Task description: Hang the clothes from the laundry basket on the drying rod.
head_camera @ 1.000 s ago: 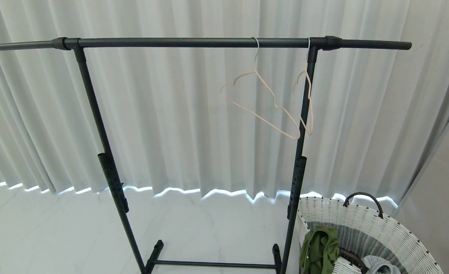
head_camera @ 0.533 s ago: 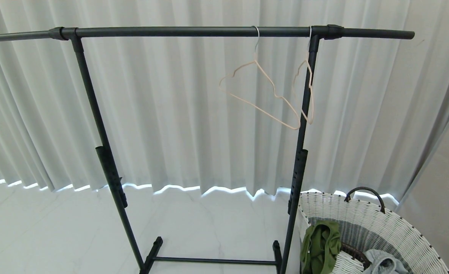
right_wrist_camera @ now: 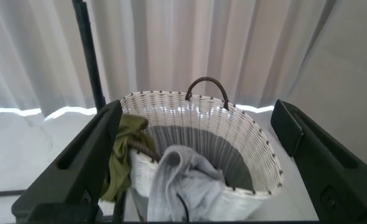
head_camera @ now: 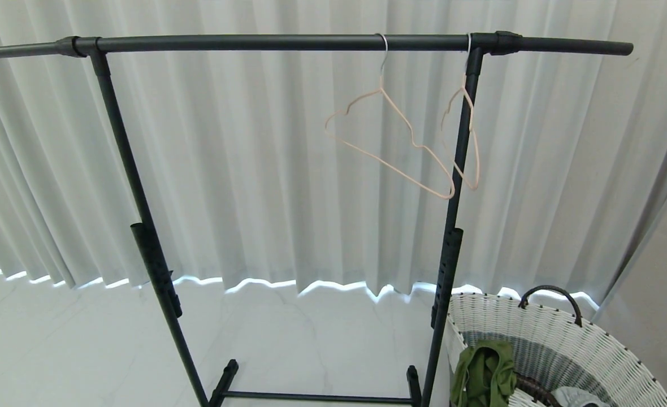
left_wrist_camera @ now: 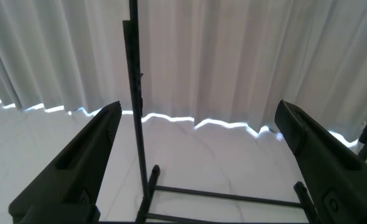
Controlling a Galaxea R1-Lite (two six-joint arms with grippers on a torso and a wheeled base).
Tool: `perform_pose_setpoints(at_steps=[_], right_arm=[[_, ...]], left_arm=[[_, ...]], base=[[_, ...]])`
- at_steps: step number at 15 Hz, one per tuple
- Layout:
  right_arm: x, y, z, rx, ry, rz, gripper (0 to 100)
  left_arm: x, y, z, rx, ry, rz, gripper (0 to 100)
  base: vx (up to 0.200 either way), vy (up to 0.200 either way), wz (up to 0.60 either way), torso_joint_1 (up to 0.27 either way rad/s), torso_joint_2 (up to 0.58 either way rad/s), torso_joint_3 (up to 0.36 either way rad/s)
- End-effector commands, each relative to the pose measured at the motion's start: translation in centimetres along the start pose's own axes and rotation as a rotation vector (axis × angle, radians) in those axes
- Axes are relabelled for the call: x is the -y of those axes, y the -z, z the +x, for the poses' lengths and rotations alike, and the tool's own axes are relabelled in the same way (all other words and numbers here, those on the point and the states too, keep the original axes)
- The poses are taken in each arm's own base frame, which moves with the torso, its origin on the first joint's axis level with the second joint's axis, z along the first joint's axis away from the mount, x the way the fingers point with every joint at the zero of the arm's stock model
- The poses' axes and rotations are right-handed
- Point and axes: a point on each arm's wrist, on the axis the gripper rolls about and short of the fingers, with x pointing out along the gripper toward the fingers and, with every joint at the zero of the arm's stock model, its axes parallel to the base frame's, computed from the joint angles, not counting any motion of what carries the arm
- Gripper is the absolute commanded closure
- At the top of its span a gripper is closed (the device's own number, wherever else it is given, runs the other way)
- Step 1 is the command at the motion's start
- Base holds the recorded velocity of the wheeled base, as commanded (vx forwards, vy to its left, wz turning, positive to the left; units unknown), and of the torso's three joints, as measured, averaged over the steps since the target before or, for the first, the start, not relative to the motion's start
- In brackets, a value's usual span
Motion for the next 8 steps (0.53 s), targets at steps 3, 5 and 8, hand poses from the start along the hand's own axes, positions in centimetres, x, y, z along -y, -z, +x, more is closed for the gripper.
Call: perform_pose_setpoints(at_steps=[3, 5, 8], right_arm=[[-0.01, -0.01, 0.01, -0.001, -0.005, -0.034, 0], [-0.01, -0.01, 0.01, -0.001, -0.006, -0.041, 0], [-0.01, -0.02, 0.00, 0.002, -0.004, -0.015, 0]], left_arm=[[0.00, -0.01, 0.00, 0.001, 0.001, -0.026, 0], [0.00, -0.01, 0.00, 0.001, 0.001, -0.026, 0], [0.00, -0.01, 0.00, 0.001, -0.001, -0.028, 0]], base=[[0.000, 0.000, 0.00, 0.000, 0.00, 0.000], [0.000, 0.000, 0.00, 0.000, 0.00, 0.000], [0.000, 0.000, 0.00, 0.000, 0.00, 0.000]])
